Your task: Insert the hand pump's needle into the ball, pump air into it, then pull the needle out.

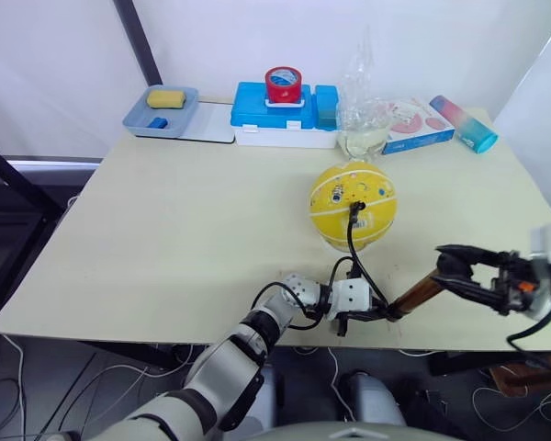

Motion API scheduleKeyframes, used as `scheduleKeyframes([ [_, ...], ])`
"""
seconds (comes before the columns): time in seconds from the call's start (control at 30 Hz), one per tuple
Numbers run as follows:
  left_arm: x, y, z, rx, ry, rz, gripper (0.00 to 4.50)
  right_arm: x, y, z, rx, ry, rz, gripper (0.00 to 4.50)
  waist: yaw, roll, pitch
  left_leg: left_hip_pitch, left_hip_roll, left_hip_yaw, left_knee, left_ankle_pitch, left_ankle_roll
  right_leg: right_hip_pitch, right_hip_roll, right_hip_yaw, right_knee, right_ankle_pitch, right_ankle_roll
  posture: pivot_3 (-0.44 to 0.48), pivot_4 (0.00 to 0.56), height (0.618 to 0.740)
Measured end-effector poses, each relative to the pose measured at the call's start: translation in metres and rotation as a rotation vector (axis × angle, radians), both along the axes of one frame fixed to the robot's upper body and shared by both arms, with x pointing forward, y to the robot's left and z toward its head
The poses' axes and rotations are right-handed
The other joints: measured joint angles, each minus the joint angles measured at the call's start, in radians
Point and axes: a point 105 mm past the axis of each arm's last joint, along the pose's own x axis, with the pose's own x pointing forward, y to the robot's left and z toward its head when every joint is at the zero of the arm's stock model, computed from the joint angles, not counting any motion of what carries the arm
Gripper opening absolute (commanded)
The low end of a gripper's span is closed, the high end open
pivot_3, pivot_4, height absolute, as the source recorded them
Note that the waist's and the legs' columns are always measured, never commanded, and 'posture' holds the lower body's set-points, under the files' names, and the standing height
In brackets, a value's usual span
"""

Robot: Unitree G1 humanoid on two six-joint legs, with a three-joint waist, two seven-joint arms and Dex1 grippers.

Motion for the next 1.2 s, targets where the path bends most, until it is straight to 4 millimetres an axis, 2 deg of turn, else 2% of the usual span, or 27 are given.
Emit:
scheduleKeyframes([
  [0.13, 0.000, 0.000, 0.000, -0.001, -0.002, -0.001, 0.38, -0.001, -0.001, 0.003, 0.011, -0.008, 0.005, 2.00, 0.001, 0.002, 0.001, 0.000, 0.000, 0.000, 0.000, 0.000, 0.000, 0.000, 0.000, 0.000, 0.000, 0.000, 0.000, 0.000, 0.150, 0.739],
  [0.2, 0.000, -0.001, 0.002, -0.002, -0.005, -0.007, 0.38, -0.002, -0.006, 0.012, 0.028, -0.002, 0.004, 2.00, 0.000, 0.005, 0.003, 0.000, 0.000, 0.000, 0.000, 0.000, 0.000, 0.000, -0.001, 0.000, 0.000, 0.002, -0.003, 0.000, 0.150, 0.739],
  [0.3, 0.000, -0.001, 0.003, -0.002, -0.007, -0.012, 0.38, -0.007, -0.013, 0.045, 0.053, -0.032, 0.017, 2.00, 0.000, 0.007, 0.005, -0.001, 0.000, 0.000, 0.000, 0.000, 0.000, 0.000, -0.001, 0.000, 0.000, 0.002, -0.004, 0.000, 0.150, 0.739],
  [0.4, 0.001, -0.001, 0.003, -0.003, -0.007, -0.009, 0.38, -0.010, -0.016, 0.064, 0.080, -0.030, 0.032, 2.00, 0.000, 0.008, 0.007, -0.001, 0.000, 0.000, 0.000, 0.000, 0.000, 0.000, -0.001, 0.000, 0.000, 0.001, -0.002, 0.000, 0.150, 0.739],
  [0.47, 0.001, -0.001, 0.003, -0.003, -0.009, -0.012, 0.38, -0.011, -0.022, 0.097, 0.080, -0.055, 0.043, 2.00, -0.003, 0.013, 0.009, 0.000, -0.001, 0.002, 0.000, 0.000, 0.000, 0.000, -0.002, 0.002, 0.000, 0.002, -0.002, 0.000, 0.150, 0.739],
  [0.5, 0.001, 0.000, 0.003, -0.002, -0.008, -0.012, 0.38, -0.013, -0.022, 0.105, 0.079, -0.069, 0.050, 2.00, -0.003, 0.011, 0.010, 0.000, 0.000, 0.001, 0.000, 0.000, 0.000, 0.000, -0.001, 0.001, 0.000, 0.001, -0.001, 0.000, 0.150, 0.739],
  [0.57, 0.001, 0.000, 0.003, -0.002, -0.006, -0.014, 0.38, -0.015, -0.021, 0.115, 0.078, -0.062, 0.063, 2.00, 0.000, 0.009, 0.010, -0.001, 0.001, 0.000, 0.000, 0.000, 0.000, 0.000, 0.001, 0.000, 0.000, 0.001, -0.002, 0.000, 0.150, 0.739],
  [0.7, 0.001, 0.000, 0.004, -0.003, -0.007, -0.015, 0.38, -0.013, -0.022, 0.121, 0.082, -0.025, 0.054, 2.00, -0.001, 0.009, 0.011, -0.002, 0.000, 0.001, 0.000, 0.001, 0.001, -0.001, -0.001, 0.000, -0.001, 0.002, -0.004, 0.000, 0.150, 0.739],
  [0.83, 0.001, 0.000, 0.004, -0.004, -0.007, -0.017, 0.38, -0.014, -0.020, 0.117, 0.082, -0.026, 0.050, 2.00, 0.000, 0.008, 0.011, -0.002, 0.000, 0.000, -0.001, 0.002, 0.003, -0.001, 0.000, 0.000, -0.001, 0.002, -0.004, 0.000, 0.150, 0.739],
  [0.9, 0.001, 0.000, 0.003, -0.003, -0.006, -0.016, 0.38, -0.013, -0.018, 0.104, 0.071, -0.030, 0.044, 2.00, 0.000, 0.005, 0.010, -0.001, 0.000, 0.000, -0.001, 0.002, 0.003, -0.001, 0.000, 0.000, -0.001, 0.002, -0.003, 0.000, 0.150, 0.739],
  [1.03, 0.001, 0.001, 0.002, 0.000, -0.005, -0.008, 0.38, -0.006, -0.010, 0.061, 0.041, 0.003, 0.026, 2.00, -0.003, 0.003, 0.008, 0.000, 0.000, 0.000, -0.001, 0.000, 0.000, 0.000, 0.000, 0.000, 0.000, 0.000, 0.000, 0.000, 0.150, 0.739],
  [1.1, 0.001, 0.001, 0.002, 0.000, -0.004, -0.007, 0.38, -0.005, -0.006, 0.048, 0.034, 0.009, 0.023, 2.00, -0.003, 0.002, 0.007, 0.000, 0.000, 0.000, -0.001, 0.000, 0.000, 0.000, 0.000, 0.000, 0.000, 0.000, 0.000, 0.000, 0.150, 0.739],
  [1.2, 0.001, 0.001, 0.001, 0.002, -0.003, -0.008, 0.38, -0.003, -0.003, 0.013, -0.043, 0.007, 0.024, 2.00, -0.002, 0.000, 0.004, 0.000, 0.001, 0.000, -0.001, 0.000, 0.000, 0.000, 0.001, 0.000, 0.000, 0.000, 0.000, 0.000, 0.150, 0.739],
])
